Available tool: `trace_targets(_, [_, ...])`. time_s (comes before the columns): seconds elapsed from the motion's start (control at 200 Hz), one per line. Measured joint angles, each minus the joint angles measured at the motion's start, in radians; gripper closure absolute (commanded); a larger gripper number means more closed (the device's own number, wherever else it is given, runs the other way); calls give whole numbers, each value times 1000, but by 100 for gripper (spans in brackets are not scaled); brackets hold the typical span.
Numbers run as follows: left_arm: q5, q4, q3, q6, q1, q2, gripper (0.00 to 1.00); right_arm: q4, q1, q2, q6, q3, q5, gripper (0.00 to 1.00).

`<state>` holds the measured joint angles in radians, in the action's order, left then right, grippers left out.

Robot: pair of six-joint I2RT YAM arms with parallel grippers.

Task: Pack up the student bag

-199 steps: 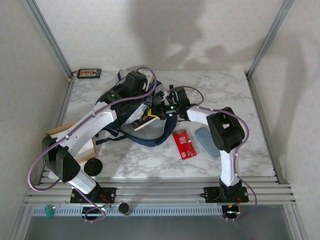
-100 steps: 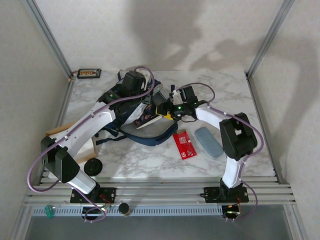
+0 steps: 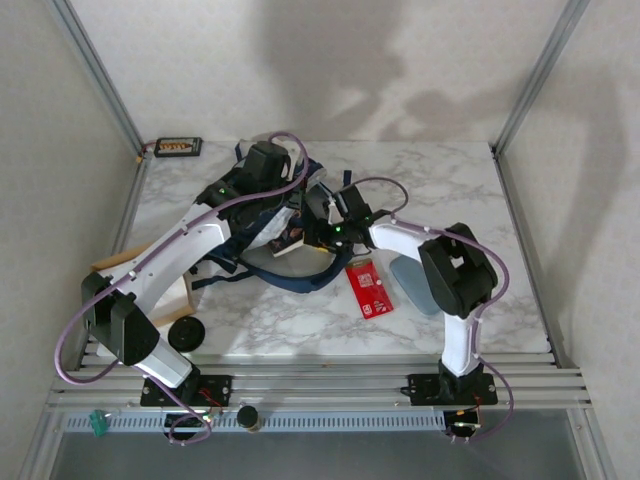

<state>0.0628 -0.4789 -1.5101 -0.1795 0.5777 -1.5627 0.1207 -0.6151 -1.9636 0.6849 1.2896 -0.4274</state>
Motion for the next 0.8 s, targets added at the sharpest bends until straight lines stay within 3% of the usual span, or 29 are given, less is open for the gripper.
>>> trace_targets(0.18, [24, 3, 9, 0, 0, 2, 100, -31, 2, -81, -37, 128, 64, 78])
trace_targets(0.295, [24, 15, 11, -1, -2, 2, 100, -61, 2, -146, -68, 218, 60, 78])
trace_targets(0.416, [19, 34, 21, -13, -5, 2, 100, -80, 7, -134, -97, 200, 76, 73])
trace_targets(0.571, [29, 77, 58, -42, -5, 2, 100, -75, 34, 13, -143, 34, 109, 63])
trace_targets(0.801, [35, 142, 113, -97, 21, -48, 100, -33, 87, 335, -177, -212, 178, 55])
